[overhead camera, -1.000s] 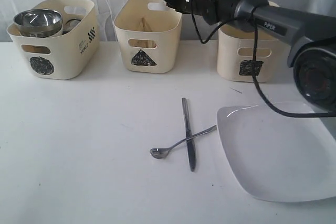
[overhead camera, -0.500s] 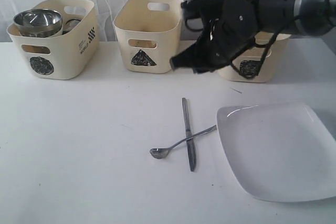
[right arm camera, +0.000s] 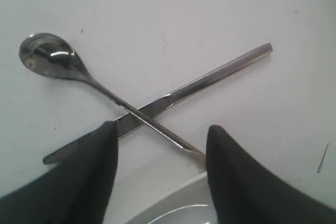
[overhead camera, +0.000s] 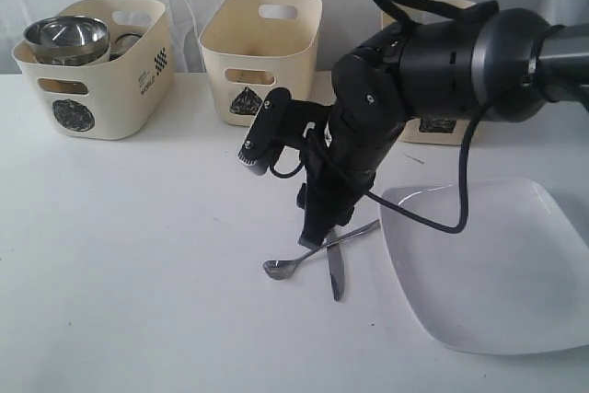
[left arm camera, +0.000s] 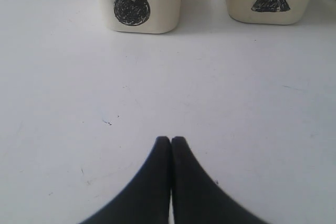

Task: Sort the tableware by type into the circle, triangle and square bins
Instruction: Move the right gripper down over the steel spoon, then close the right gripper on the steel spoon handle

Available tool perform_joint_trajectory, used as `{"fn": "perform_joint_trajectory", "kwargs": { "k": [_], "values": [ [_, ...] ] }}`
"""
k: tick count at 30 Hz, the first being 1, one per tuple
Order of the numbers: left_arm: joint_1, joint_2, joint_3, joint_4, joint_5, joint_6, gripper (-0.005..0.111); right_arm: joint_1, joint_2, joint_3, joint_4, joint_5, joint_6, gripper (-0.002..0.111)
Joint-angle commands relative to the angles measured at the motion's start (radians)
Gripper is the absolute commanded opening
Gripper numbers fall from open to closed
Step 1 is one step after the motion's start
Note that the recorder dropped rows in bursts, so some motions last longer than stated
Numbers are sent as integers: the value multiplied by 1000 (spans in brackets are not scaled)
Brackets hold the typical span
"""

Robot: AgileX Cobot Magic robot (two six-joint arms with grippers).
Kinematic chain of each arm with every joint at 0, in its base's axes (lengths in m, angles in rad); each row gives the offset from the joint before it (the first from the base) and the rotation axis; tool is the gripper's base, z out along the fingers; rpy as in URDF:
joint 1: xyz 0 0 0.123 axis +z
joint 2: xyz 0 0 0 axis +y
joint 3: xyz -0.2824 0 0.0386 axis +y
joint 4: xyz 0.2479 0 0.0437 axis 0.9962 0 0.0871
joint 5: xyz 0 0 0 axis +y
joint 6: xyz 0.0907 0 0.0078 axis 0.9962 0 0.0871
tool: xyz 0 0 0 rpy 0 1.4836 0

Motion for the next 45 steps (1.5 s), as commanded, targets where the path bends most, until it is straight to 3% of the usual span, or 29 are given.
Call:
{"fn": "perform_joint_trajectory", "kwargs": {
  "k": [1,6,38,45],
  "values": [
    [-6,-4,4,-5,2,-1,0,4,-3,4,-7,35,-197,49],
    [-6,-4,4,-5,2,-1,0,4,8,4,-7,41,-357,49],
    [-6,-4,4,-5,2,-1,0,9,205,0,46,-34,-365,48],
    [-6,-4,4,-5,2,-1,0,9,205,-32,162,4,-363,21]
  ]
}}
